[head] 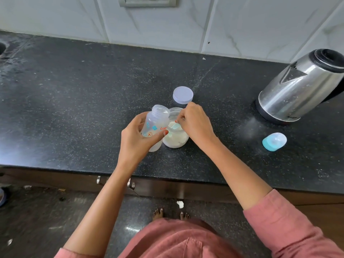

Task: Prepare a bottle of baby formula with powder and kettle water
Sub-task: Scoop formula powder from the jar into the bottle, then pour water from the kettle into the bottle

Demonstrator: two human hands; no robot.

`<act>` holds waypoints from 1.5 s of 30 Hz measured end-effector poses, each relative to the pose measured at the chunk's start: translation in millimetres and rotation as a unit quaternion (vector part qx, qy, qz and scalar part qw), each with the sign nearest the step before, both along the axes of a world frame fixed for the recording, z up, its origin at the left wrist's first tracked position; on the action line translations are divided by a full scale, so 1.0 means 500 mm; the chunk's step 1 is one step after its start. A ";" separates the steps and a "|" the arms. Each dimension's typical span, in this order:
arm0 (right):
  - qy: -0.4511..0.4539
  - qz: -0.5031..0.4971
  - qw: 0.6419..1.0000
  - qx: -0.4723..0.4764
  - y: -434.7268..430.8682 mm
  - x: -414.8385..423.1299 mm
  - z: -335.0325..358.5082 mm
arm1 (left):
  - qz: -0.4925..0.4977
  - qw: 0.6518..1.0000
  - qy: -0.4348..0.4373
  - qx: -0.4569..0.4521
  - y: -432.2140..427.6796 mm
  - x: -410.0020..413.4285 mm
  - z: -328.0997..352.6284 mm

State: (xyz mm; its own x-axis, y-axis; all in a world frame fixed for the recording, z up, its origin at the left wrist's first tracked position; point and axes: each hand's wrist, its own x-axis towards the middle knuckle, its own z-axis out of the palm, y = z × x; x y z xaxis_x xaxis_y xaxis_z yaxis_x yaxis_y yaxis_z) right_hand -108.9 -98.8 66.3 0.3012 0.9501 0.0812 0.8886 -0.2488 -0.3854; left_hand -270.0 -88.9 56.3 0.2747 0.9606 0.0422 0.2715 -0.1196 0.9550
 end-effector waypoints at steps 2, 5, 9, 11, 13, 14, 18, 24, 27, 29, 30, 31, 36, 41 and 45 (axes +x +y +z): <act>0.013 -0.008 1.000 0.004 -0.001 0.004 -0.002 | -0.008 1.000 -0.005 -0.002 0.002 0.000 0.005; 0.072 -0.026 0.997 0.016 -0.010 0.018 0.008 | -0.025 1.000 -0.014 -0.003 0.004 0.002 0.015; 0.156 -0.078 0.984 0.034 -0.032 0.043 0.024 | -0.050 0.998 -0.035 -0.008 0.003 0.010 0.029; 0.186 -0.100 0.977 0.041 -0.044 0.056 0.026 | -0.065 0.997 -0.044 -0.009 0.001 0.020 0.036; 0.217 -0.115 0.968 0.050 -0.055 0.070 0.027 | -0.078 0.995 -0.057 -0.011 -0.002 0.035 0.045; 0.232 -0.121 0.964 0.056 -0.062 0.079 0.029 | -0.083 0.995 -0.060 -0.011 -0.005 0.044 0.050; 0.248 -0.147 0.954 0.087 -0.091 0.135 0.044 | -0.109 0.992 -0.069 -0.002 -0.015 0.100 0.062; 0.280 -0.180 0.934 0.129 -0.141 0.264 0.063 | -0.137 0.987 -0.080 0.003 -0.034 0.230 0.061; 0.309 -0.193 0.917 0.164 -0.167 0.340 0.068 | -0.140 0.986 -0.090 -0.007 -0.042 0.303 0.048; 0.320 -0.202 0.907 0.186 -0.183 0.393 0.073 | -0.138 0.986 -0.089 -0.007 -0.046 0.353 0.041; 0.322 -0.206 0.903 0.196 -0.190 0.421 0.075 | -0.136 0.987 -0.089 -0.004 -0.048 0.378 0.039; 0.320 -0.210 0.901 0.204 -0.196 0.449 0.078 | -0.134 0.987 -0.089 -0.001 -0.049 0.402 0.036; 0.325 -0.231 0.877 0.268 -0.221 0.578 0.084 | -0.123 0.988 -0.089 -0.001 -0.048 0.516 0.019; 0.328 -0.252 0.825 0.386 -0.231 0.682 0.090 | -0.109 0.990 -0.084 -0.002 -0.038 0.596 0.001; 0.306 -0.288 0.785 0.454 -0.224 0.763 0.077 | -0.100 0.992 -0.076 0.001 -0.027 0.639 -0.007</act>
